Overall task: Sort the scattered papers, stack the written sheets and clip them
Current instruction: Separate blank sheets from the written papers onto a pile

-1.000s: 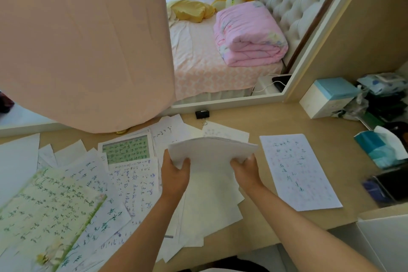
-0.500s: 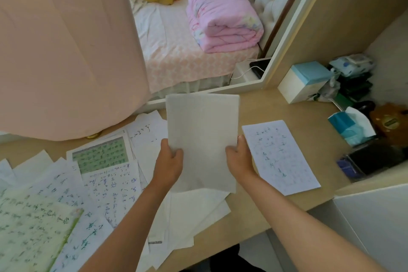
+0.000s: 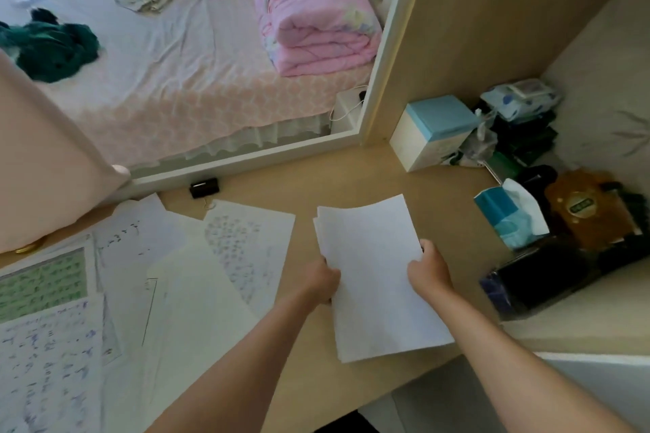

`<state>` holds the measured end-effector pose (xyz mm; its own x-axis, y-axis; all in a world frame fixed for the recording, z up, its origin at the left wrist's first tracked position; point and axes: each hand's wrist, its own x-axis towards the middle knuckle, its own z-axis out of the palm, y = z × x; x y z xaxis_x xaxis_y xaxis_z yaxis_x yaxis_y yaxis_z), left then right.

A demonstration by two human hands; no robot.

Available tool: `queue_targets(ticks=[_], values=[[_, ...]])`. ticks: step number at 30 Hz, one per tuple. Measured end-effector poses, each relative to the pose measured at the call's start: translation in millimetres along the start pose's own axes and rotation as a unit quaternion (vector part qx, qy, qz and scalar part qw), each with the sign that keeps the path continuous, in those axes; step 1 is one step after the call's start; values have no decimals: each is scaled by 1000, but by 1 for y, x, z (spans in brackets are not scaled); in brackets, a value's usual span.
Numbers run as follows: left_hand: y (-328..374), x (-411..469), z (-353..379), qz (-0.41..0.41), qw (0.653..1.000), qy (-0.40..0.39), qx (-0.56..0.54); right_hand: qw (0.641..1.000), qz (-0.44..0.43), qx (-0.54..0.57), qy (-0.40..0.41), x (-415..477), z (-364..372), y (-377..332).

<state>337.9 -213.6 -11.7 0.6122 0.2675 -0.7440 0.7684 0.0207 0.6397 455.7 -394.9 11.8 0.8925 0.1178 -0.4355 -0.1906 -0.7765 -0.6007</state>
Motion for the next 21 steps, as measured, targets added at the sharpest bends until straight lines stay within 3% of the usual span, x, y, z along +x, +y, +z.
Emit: queue_targets(ticks=[3, 6, 8, 10, 13, 15, 18, 21], values=[[4, 24, 23, -17, 996, 38, 75, 1000, -7, -13, -25, 34, -2, 16], [7, 19, 38, 17, 971, 135, 197, 995, -10, -89, -41, 55, 4, 30], [2, 20, 45, 57, 965, 183, 176, 986, -11, -164, -42, 62, 8, 38], [1, 22, 47, 40, 966, 213, 139, 983, -9, -173, -60, 66, 10, 39], [4, 26, 42, -37, 976, 174, 129, 980, -8, -177, -95, 66, 13, 36], [5, 26, 35, -47, 979, 156, 124, 976, -4, -196, -97, 64, 14, 32], [8, 20, 16, -37, 982, 155, 100, 966, 7, -256, -43, 55, 16, 11], [3, 7, -14, -27, 985, 155, 69, 965, -69, -252, -7, 31, 29, -22]])
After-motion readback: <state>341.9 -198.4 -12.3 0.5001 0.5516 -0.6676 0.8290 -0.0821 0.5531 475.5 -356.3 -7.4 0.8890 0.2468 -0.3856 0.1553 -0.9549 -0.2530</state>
